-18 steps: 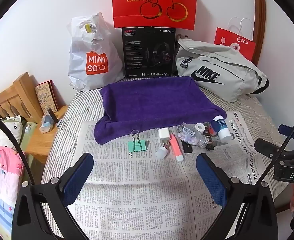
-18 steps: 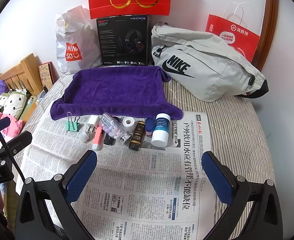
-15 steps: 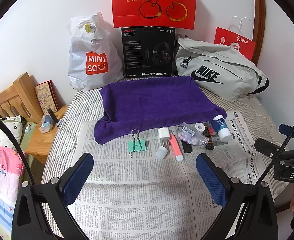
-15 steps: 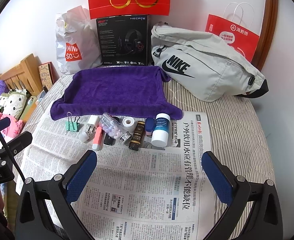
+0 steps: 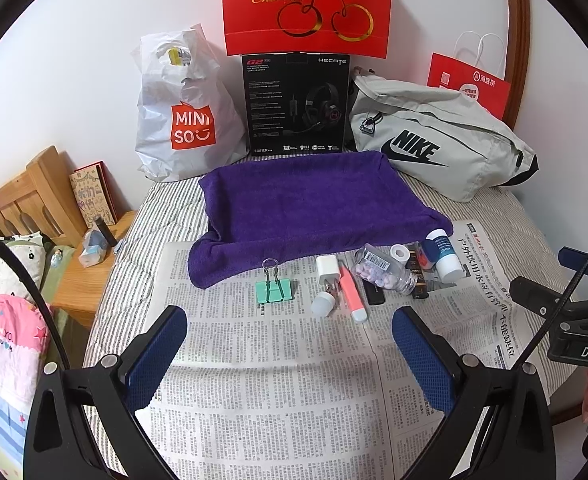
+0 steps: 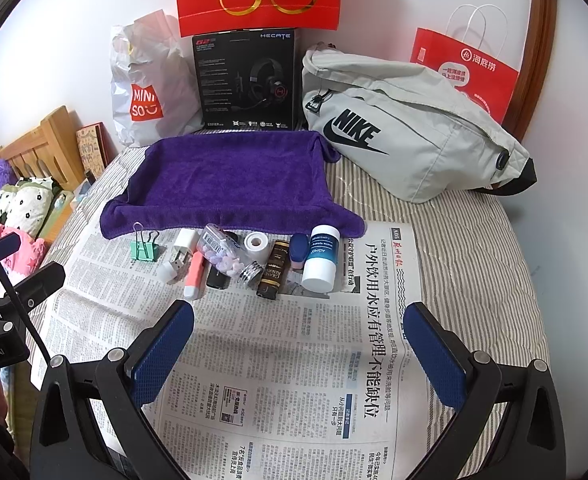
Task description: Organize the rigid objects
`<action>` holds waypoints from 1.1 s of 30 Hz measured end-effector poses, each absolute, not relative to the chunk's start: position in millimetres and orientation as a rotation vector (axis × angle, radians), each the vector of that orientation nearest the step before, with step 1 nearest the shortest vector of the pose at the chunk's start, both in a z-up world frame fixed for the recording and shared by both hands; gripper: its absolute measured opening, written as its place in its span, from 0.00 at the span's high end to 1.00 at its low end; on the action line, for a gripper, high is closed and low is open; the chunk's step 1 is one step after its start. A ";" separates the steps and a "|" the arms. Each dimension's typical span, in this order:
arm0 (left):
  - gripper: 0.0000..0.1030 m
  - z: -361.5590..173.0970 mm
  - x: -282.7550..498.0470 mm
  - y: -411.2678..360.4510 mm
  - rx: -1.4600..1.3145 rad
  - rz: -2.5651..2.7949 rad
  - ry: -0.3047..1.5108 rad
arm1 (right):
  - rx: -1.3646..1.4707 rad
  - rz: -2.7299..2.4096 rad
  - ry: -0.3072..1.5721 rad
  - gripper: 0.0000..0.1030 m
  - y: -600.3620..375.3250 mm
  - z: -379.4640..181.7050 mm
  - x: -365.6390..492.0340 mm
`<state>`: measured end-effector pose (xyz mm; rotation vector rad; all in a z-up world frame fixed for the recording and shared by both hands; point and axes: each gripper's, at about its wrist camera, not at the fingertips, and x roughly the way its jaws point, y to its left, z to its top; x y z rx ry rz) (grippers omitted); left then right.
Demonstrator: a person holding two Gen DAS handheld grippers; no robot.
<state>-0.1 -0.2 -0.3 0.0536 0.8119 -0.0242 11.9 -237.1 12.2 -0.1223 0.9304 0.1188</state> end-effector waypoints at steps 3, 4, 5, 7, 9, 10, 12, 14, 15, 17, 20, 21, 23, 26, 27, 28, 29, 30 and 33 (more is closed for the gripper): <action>0.00 -0.3 0.3 -0.5 0.050 -0.026 0.815 | -0.122 0.118 0.931 0.00 -236.8 12.1 12.3; 0.00 -0.6 0.4 -0.8 0.051 -0.027 0.815 | -0.122 0.118 0.932 0.00 -236.6 12.0 12.6; 0.00 -1.0 0.6 -1.2 0.051 -0.026 0.816 | -0.122 0.118 0.931 0.00 -236.6 12.0 12.4; 0.00 -0.1 0.2 -1.2 0.044 -0.028 0.820 | -0.122 0.118 0.932 0.00 -236.6 12.1 12.4; 0.00 1.4 -0.5 -2.6 0.044 -0.029 0.819 | -0.122 0.118 0.931 0.00 -236.7 12.3 12.0; 0.00 1.6 -0.7 -3.1 0.046 -0.027 0.817 | -0.122 0.117 0.931 0.00 -236.8 12.5 11.8; 0.00 2.2 1.8 -1.8 0.058 -0.020 0.806 | -0.122 0.118 0.931 0.00 -236.8 12.5 12.0; 0.00 3.0 0.6 0.1 0.058 -0.021 0.806 | -0.122 0.118 0.931 0.00 -236.8 12.8 11.8; 0.00 3.1 0.7 0.1 0.060 -0.020 0.804 | -0.123 0.118 0.930 0.00 -236.6 12.5 12.1; 0.00 2.6 0.5 2.4 0.062 -0.020 0.804 | -0.124 0.118 0.931 0.00 -236.7 12.2 11.6; 0.00 2.9 -0.8 4.7 0.073 -0.014 0.790 | -0.124 0.118 0.932 0.00 -236.7 11.9 11.7; 0.00 1.2 -1.5 5.9 0.068 -0.016 0.801 | -0.124 0.118 0.933 0.00 -237.0 11.9 11.4; 0.00 1.2 -1.8 5.5 0.073 -0.014 0.798 | -0.124 0.118 0.935 0.00 -237.2 11.8 10.9; 0.00 1.0 -2.0 6.2 0.072 -0.016 0.798 | -0.127 0.121 0.935 0.00 -238.0 12.1 9.6; 0.00 1.1 -2.0 5.7 0.075 -0.013 0.795 | -0.129 0.120 0.936 0.00 -237.7 12.1 10.0; 0.00 1.0 -1.9 5.4 0.074 -0.012 0.796 | -0.128 0.120 0.936 0.00 -237.6 12.0 10.0; 0.00 0.7 -1.8 6.5 0.072 -0.014 0.797 | -0.127 0.119 0.936 0.00 -237.6 12.0 9.8; 0.00 1.5 -2.0 4.6 0.095 -0.008 0.788 | -0.126 0.119 0.936 0.00 -237.8 11.9 9.7; 0.00 -4.0 1.3 10.1 0.039 -0.032 0.843 | -0.123 0.118 0.939 0.00 -237.7 11.2 10.2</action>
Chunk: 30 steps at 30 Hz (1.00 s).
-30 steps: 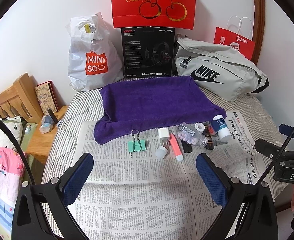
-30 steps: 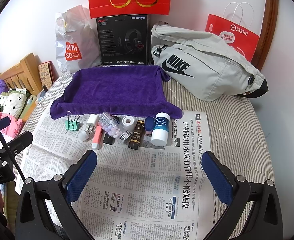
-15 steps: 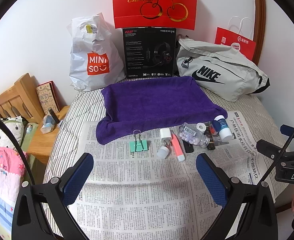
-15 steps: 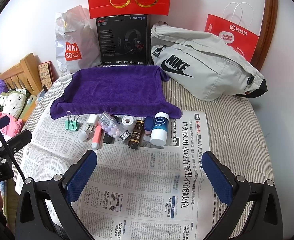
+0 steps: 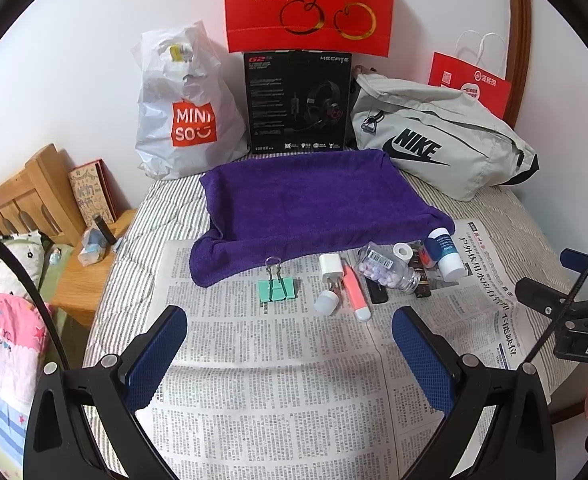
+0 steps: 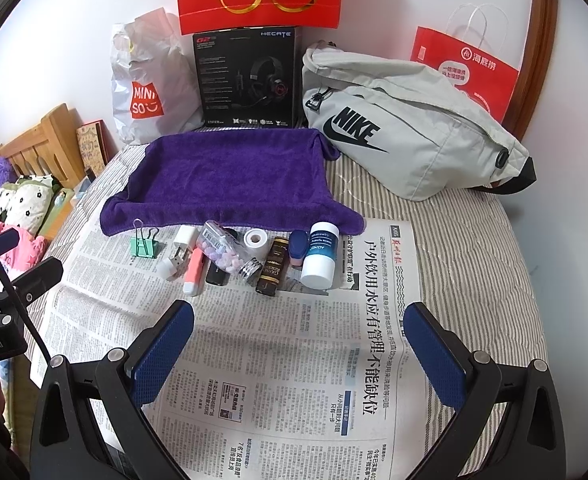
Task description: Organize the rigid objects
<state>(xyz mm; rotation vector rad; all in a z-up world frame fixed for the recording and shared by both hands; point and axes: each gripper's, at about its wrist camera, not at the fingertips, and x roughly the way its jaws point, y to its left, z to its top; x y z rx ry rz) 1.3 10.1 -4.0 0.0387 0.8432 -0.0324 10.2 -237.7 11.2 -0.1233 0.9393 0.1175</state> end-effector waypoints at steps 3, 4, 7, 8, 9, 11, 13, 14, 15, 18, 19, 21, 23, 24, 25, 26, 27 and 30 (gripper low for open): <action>0.00 -11.8 5.7 19.4 -0.021 -0.047 0.878 | -0.120 0.118 0.943 0.00 -239.1 10.2 11.4; 0.00 -14.6 7.4 22.7 -0.027 -0.043 0.884 | -0.119 0.119 0.944 0.00 -239.7 9.9 12.1; 0.00 -25.7 15.2 31.5 -0.038 -0.020 0.893 | -0.117 0.120 0.949 0.00 -241.0 7.3 14.3; 0.00 -30.4 18.3 34.3 -0.051 -0.017 0.909 | -0.116 0.120 0.952 0.00 -241.6 6.1 15.3; 0.00 -36.0 21.4 38.5 -0.061 -0.011 0.927 | -0.114 0.122 0.957 0.00 -242.4 4.3 16.2; 0.01 -47.3 29.5 43.2 -0.087 -0.012 0.952 | -0.113 0.125 0.963 0.00 -242.8 1.3 18.0; 0.01 -59.6 40.0 43.9 -0.094 -0.019 0.988 | -0.112 0.126 0.971 0.00 -244.1 -3.1 20.4; 0.01 -64.4 43.0 43.3 -0.072 -0.011 1.014 | -0.110 0.126 0.977 0.00 -244.8 -5.8 21.8; 0.01 -70.9 49.2 40.7 -0.062 -0.010 1.022 | -0.107 0.126 0.983 0.00 -245.2 -8.2 23.0; 0.01 -88.3 64.1 34.4 -0.018 0.009 1.044 | -0.105 0.129 1.005 0.00 -246.5 -16.7 28.6; 0.02 -93.7 69.8 32.6 -0.014 0.012 1.050 | -0.106 0.129 1.009 0.00 -246.8 -19.1 30.0; 0.03 -103.2 80.8 30.9 -0.025 0.012 1.050 | -0.106 0.130 1.021 0.00 -247.3 -24.0 32.2; 0.05 -111.0 90.9 30.3 -0.045 0.011 1.051 | -0.107 0.132 1.032 0.00 -248.4 -29.1 35.6; 0.06 -115.3 95.9 30.4 -0.050 0.014 1.056 | -0.108 0.132 1.036 0.00 -249.3 -31.0 37.3; 0.08 -118.9 100.0 30.1 -0.057 0.014 1.057 | -0.108 0.131 1.041 0.00 -250.0 -32.8 38.4; 0.10 -123.0 104.4 29.2 -0.064 0.011 1.057 | -0.108 0.130 1.047 0.00 -251.0 -35.4 40.3; 0.11 -127.8 109.2 28.4 -0.070 0.010 1.061 | -0.106 0.129 1.053 0.00 -252.2 -37.6 41.8; 0.21 -137.5 117.4 27.8 -0.092 0.010 1.074 | -0.099 0.123 1.073 0.00 -255.1 -44.5 46.5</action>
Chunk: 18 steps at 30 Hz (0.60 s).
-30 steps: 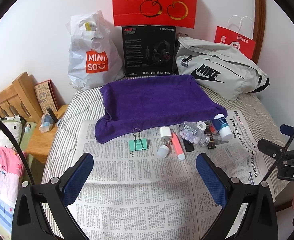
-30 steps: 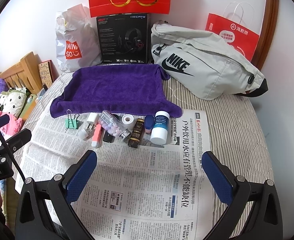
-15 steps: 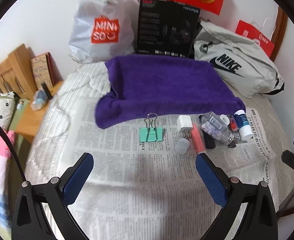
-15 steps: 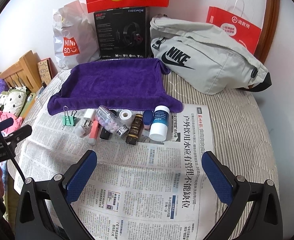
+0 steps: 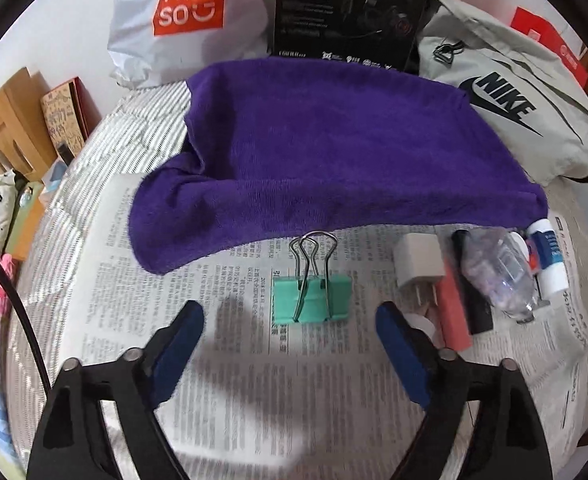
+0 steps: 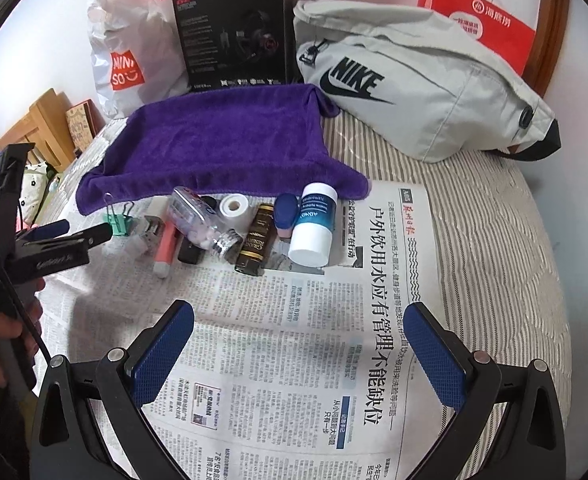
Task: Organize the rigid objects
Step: 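Grasp the green binder clip with the left tool while the right tool grasps the white-blue lotion bottle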
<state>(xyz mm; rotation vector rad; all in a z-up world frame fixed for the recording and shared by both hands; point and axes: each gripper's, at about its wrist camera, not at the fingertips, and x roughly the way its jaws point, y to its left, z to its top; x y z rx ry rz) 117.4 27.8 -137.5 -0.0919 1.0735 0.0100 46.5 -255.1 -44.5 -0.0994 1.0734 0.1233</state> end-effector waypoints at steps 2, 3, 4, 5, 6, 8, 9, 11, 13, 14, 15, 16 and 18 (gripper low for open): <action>0.25 -142.1 122.9 27.6 -0.104 0.009 1.073 | -0.099 0.120 1.085 0.00 -256.8 -49.4 50.0; 0.26 -145.0 124.3 26.9 -0.107 0.009 1.076 | -0.099 0.118 1.089 0.00 -257.8 -52.1 52.0; 0.29 -146.6 125.3 25.3 -0.101 0.014 1.071 | -0.097 0.117 1.090 0.00 -259.3 -53.4 53.2; 0.33 -146.4 126.1 23.0 -0.085 0.021 1.056 | -0.094 0.115 1.093 0.00 -261.0 -55.1 54.7; 0.36 -146.4 126.8 20.3 -0.068 0.019 1.047 | -0.088 0.112 1.097 0.00 -263.0 -57.3 56.9; 0.51 -144.8 127.0 16.6 -0.045 0.009 1.028 | -0.076 0.108 1.109 0.00 -266.8 -61.8 61.7; 0.54 -144.2 126.7 18.0 -0.047 -0.005 1.023 | -0.070 0.108 1.110 0.00 -268.4 -63.4 63.9; 0.61 -143.1 126.5 17.9 -0.041 -0.014 1.014 | -0.052 0.109 1.105 0.00 -272.0 -65.8 70.4; 0.61 -142.9 123.8 18.4 -0.041 -0.021 1.008 | -0.034 0.112 1.096 0.00 -274.6 -66.5 79.1; 0.61 -142.5 122.5 18.2 -0.040 -0.025 1.005 | -0.026 0.117 1.086 0.00 -275.4 -66.7 84.1; 0.61 -142.6 122.0 18.7 -0.040 -0.028 1.003 | -0.021 0.120 1.079 0.00 -276.1 -67.9 91.9; 0.61 -142.6 120.8 18.7 -0.039 -0.030 1.003 | -0.026 0.115 1.080 0.01 -276.0 -69.4 98.0; 0.61 -142.1 119.8 18.7 -0.043 -0.034 1.004 | -0.051 0.107 1.083 0.04 -274.0 -75.0 111.7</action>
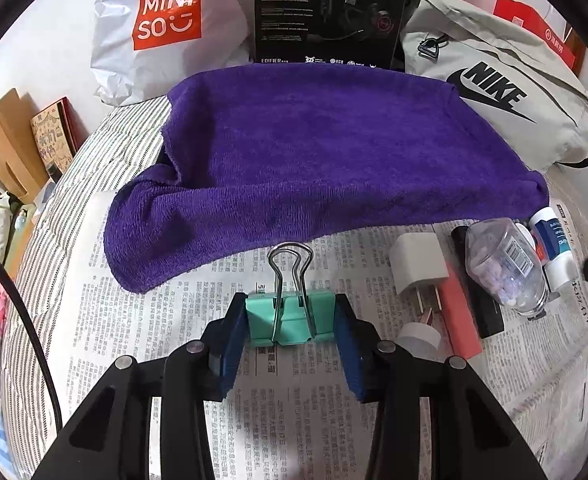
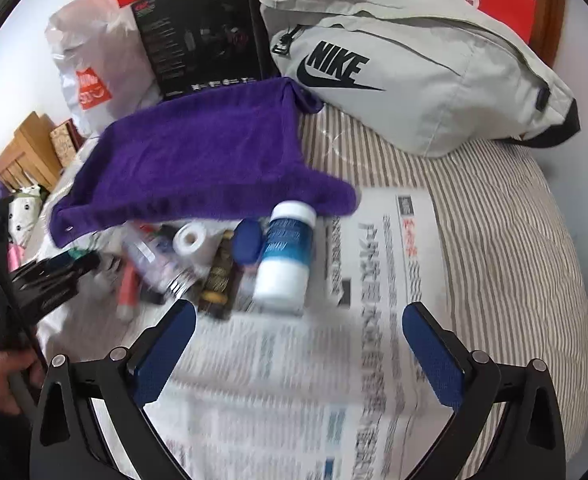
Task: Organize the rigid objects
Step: 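Grasp the green binder clip with the left tool while the right tool grasps the white-blue lotion bottle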
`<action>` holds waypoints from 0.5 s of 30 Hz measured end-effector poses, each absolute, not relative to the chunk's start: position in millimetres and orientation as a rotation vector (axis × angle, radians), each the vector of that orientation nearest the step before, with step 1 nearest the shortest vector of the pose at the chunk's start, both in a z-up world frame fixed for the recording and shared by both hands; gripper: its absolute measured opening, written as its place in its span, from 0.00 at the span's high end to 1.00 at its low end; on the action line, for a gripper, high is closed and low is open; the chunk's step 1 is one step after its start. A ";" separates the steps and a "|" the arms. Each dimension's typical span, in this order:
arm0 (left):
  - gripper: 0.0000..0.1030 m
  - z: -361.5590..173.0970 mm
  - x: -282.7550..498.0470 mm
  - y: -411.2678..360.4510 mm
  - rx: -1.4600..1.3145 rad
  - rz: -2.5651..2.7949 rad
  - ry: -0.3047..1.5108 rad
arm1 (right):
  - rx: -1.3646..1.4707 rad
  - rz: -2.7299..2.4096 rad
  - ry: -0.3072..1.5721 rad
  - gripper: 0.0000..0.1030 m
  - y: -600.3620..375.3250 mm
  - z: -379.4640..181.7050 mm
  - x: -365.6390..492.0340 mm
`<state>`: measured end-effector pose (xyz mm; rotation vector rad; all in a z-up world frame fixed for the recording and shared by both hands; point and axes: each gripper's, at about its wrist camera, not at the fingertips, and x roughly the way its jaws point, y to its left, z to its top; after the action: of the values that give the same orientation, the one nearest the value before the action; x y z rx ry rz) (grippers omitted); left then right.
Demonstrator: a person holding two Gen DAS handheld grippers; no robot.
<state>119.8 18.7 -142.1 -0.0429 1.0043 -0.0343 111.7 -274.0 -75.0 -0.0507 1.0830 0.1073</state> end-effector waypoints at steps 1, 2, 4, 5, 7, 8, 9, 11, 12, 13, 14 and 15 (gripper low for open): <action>0.61 -142.1 120.2 18.6 -0.042 -0.036 1.005 | -0.061 0.104 1.090 0.07 -273.1 -77.7 116.4; 0.61 -141.9 120.5 18.5 -0.041 -0.037 1.006 | -0.075 0.107 1.104 0.09 -270.8 -82.5 122.3; 0.61 -141.7 121.1 18.1 -0.039 -0.037 1.008 | -0.100 0.123 1.121 0.16 -267.9 -90.2 129.0; 0.61 -141.6 121.5 18.4 -0.039 -0.038 1.010 | -0.112 0.124 1.126 0.20 -266.8 -93.5 131.4; 0.61 -141.4 121.2 19.4 -0.047 -0.043 1.010 | -0.139 0.122 1.136 0.27 -264.1 -101.8 136.9; 0.61 -141.3 121.2 20.3 -0.052 -0.045 1.009 | -0.147 0.124 1.145 0.32 -263.4 -105.2 139.8; 0.61 -141.2 121.4 20.8 -0.055 -0.045 1.009 | -0.145 0.134 1.150 0.34 -263.2 -107.4 142.6; 0.61 -141.1 121.9 19.7 -0.053 -0.042 1.008 | -0.139 0.141 1.152 0.39 -264.4 -109.2 147.4; 0.61 -141.2 122.0 19.2 -0.047 -0.040 1.006 | -0.142 0.138 1.150 0.39 -264.5 -110.6 149.6; 0.61 -141.2 122.2 18.4 -0.041 -0.039 1.005 | -0.150 0.136 1.150 0.39 -264.5 -112.6 153.3; 0.61 -141.2 122.2 18.3 -0.038 -0.038 1.004 | -0.160 0.137 1.158 0.40 -263.4 -115.9 158.0; 0.61 -141.3 122.0 18.3 -0.036 -0.040 1.003 | -0.161 0.139 1.162 0.40 -263.2 -118.2 161.3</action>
<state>122.0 18.3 -141.3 -0.0362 1.0035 -0.0403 161.3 -263.2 -118.2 -0.1609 1.1615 0.1391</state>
